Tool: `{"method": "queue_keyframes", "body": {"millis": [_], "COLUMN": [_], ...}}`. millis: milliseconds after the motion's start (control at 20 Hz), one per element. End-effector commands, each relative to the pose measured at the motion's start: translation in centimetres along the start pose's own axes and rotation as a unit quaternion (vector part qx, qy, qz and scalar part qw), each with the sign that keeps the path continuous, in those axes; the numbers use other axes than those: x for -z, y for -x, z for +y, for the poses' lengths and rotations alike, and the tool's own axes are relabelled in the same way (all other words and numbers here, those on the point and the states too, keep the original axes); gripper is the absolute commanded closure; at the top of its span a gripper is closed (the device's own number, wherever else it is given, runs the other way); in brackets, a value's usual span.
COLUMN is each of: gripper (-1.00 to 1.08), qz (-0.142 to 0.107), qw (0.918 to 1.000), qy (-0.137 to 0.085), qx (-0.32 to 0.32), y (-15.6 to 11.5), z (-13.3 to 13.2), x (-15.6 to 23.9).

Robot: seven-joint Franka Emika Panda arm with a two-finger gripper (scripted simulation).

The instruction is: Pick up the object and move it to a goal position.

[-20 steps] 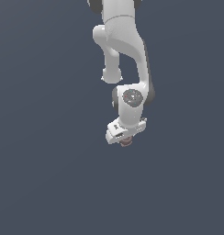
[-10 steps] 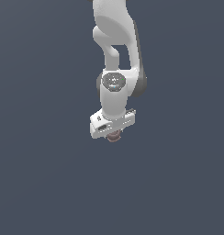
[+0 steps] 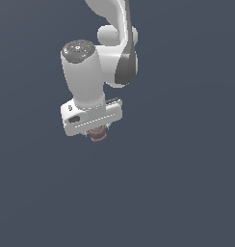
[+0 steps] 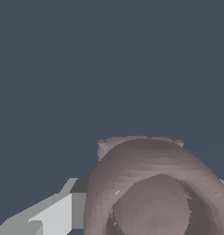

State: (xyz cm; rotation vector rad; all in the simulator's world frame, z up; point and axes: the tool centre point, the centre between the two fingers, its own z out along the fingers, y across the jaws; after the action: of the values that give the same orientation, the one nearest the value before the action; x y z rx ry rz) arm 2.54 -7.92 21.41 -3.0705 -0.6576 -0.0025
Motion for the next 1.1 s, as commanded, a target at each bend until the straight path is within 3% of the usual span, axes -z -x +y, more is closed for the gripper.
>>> {"method": "queue_keyframes", "body": {"millis": [0, 500, 1050], "gripper": [1.08, 1.08, 1.08], "qz": [0.0, -0.001, -0.001], "qw": [1.0, 1.0, 1.0], "qy": [0.0, 0.0, 0.001], "qx": [0.0, 0.0, 0.0], "y": [0.6, 1.8, 2.1], "z": [2.0, 8.1, 10.2], "x": [2.3, 8.8, 11.0]}}
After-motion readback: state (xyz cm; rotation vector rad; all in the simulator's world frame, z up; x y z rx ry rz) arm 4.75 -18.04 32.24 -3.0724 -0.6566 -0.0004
